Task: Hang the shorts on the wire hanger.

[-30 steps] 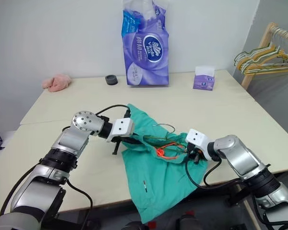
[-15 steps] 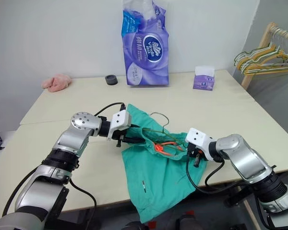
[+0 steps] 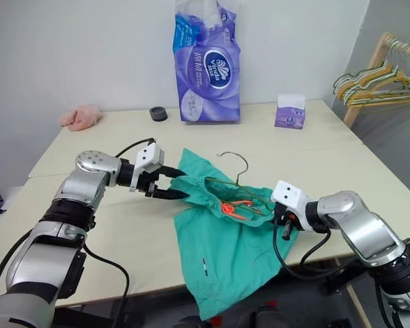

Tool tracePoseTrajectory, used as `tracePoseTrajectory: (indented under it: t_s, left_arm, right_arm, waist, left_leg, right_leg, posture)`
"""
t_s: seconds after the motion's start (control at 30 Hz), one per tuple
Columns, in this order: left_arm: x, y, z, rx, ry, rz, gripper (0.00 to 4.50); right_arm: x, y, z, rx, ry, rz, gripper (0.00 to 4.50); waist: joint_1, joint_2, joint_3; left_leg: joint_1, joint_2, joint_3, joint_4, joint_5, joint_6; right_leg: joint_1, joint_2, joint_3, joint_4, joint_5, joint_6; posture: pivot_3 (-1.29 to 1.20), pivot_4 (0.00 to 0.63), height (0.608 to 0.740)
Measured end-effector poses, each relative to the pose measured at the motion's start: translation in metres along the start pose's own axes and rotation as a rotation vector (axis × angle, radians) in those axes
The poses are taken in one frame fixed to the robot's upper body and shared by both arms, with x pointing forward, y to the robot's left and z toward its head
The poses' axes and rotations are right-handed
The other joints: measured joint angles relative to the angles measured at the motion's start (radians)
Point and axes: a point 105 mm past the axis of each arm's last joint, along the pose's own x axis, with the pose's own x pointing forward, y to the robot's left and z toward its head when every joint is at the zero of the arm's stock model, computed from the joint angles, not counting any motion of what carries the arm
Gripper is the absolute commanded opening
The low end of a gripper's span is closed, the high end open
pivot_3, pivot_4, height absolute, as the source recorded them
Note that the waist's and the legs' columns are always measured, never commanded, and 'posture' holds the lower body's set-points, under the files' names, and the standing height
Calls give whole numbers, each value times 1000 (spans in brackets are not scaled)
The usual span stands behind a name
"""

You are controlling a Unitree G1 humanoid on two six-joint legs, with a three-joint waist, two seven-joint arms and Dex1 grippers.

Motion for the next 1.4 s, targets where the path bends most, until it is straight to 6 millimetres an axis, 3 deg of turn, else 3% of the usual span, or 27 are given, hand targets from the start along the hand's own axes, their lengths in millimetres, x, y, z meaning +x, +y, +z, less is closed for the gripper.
tracePoseTrajectory:
  t_s: [0.1,0.2,0.5,0.53,1.4]
  left_arm:
    - [14,-3,-1,53,4,-10,3402]
    - [22,-3,-6,52,8,1,2831]
    - [20,9,-13,58,14,81,143]
    - [19,9,-13,56,13,83,32]
    - [14,15,-24,129,78,132,32]
  right_arm:
    - [-3,1,2,2,-8,0,0]
    - [-5,2,3,-1,-11,4,0]
    - [-4,9,0,14,-7,28,0]
    - [-5,9,0,14,-8,28,0]
    - [-23,20,-23,51,60,55,0]
  waist:
    - [3,0,0]
    - [1,0,0]
    - [-1,0,0]
    - [-1,0,0]
    - [1,-1,-1]
  left_leg:
    - [0,0,0,0,0,0]
    - [0,0,0,0,0,0]
    - [0,0,0,0,0,0]
    - [0,0,0,0,0,0]
    - [0,0,0,0,0,0]
  right_leg:
    - [0,0,0,0,0,0]
    - [0,0,0,0,0,0]
    - [0,0,0,0,0,0]
    - [0,0,0,0,0,0]
    - [0,0,0,0,0,0]
  posture:
    - [-139,0,740]
    - [-143,0,740]
    - [-143,0,740]
    - [-143,0,740]
    - [-142,3,740]
